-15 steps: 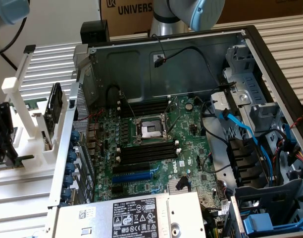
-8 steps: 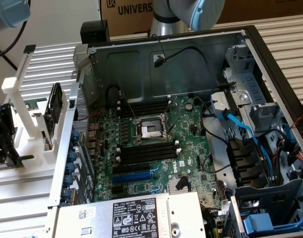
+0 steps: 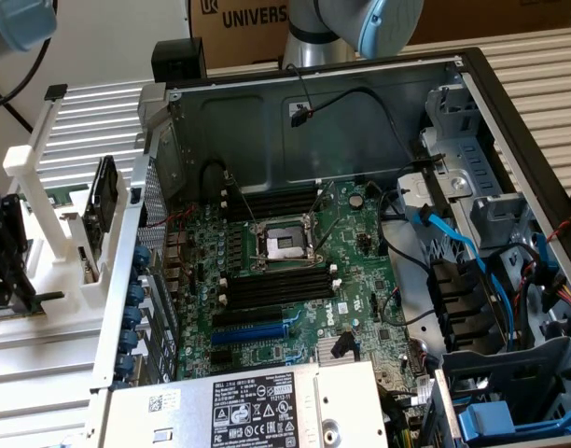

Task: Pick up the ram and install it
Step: 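Pick up the ram and move it above insertion slot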

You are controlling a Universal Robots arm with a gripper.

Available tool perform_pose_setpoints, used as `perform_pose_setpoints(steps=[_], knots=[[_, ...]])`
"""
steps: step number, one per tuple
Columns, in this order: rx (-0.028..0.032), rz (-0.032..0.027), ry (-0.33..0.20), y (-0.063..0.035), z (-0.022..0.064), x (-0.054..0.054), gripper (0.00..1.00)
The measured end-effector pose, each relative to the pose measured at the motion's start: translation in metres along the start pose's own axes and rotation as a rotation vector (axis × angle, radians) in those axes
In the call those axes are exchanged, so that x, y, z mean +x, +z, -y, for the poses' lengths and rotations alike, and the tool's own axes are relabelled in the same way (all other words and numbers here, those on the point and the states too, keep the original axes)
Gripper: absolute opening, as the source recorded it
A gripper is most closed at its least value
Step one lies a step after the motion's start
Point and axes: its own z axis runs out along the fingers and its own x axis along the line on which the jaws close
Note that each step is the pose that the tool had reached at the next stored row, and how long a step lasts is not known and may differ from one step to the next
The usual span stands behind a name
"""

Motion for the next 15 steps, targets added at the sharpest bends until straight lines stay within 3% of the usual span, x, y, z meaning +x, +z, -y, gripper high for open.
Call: perform_pose_setpoints(steps=[15], knots=[[0.0004, -0.0001, -0.001, -0.0016, 0.0, -0.0002, 0.25]])
